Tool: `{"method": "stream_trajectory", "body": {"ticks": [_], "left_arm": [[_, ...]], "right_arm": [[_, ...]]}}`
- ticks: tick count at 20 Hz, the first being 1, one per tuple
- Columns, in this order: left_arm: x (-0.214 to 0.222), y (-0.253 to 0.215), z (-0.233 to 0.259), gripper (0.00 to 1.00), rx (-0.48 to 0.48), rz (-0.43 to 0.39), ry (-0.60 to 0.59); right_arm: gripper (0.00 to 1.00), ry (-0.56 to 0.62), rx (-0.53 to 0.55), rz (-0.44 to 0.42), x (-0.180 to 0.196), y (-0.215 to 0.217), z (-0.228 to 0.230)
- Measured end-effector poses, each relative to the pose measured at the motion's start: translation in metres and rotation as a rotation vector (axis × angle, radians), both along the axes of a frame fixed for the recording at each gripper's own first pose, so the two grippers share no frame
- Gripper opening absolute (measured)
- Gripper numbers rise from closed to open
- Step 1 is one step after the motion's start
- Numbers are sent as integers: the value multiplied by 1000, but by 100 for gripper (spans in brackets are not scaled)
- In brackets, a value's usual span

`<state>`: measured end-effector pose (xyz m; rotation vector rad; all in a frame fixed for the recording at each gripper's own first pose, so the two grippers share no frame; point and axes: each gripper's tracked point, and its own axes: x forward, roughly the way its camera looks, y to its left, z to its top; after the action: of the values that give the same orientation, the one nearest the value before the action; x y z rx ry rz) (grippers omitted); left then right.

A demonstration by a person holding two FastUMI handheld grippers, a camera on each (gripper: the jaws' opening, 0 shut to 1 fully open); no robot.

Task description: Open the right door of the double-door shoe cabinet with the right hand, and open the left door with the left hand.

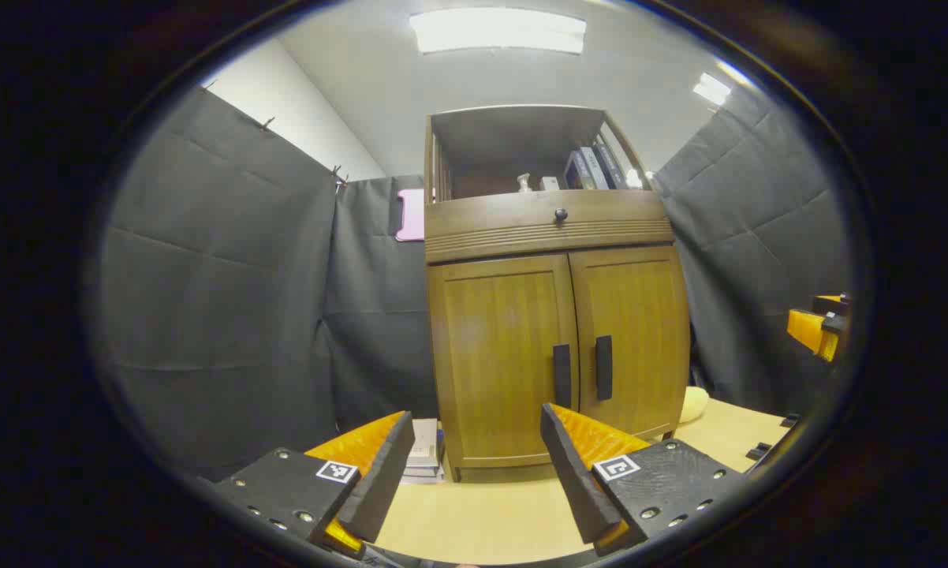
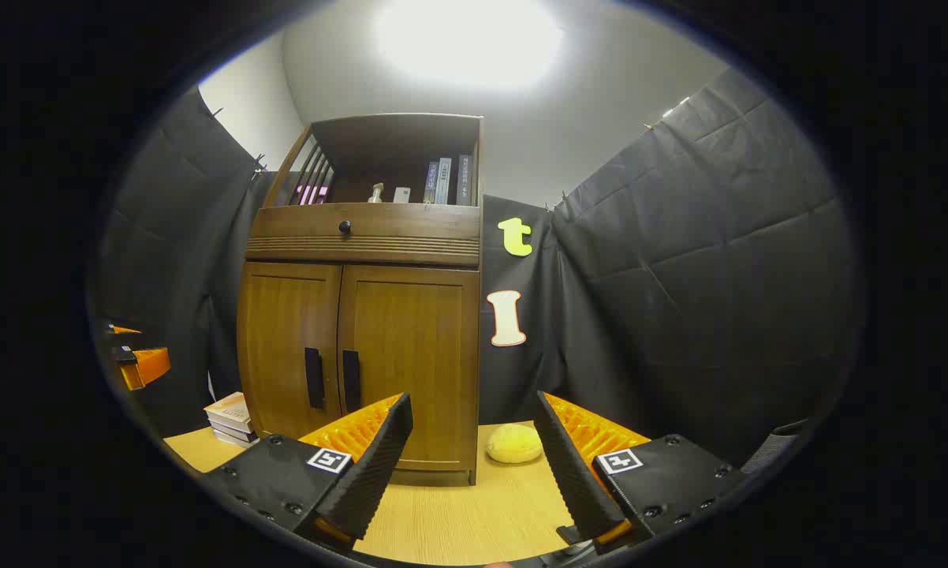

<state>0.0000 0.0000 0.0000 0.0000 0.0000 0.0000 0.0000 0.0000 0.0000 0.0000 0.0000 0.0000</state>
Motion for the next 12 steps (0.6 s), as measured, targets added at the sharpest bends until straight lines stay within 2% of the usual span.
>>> {"method": "stream_trajectory", "body": {"ticks": [12], "left_arm": [[-7, 1, 3, 94, 7, 12, -4]], "right_arm": [[97, 5, -1, 8, -4, 2, -4]]}}
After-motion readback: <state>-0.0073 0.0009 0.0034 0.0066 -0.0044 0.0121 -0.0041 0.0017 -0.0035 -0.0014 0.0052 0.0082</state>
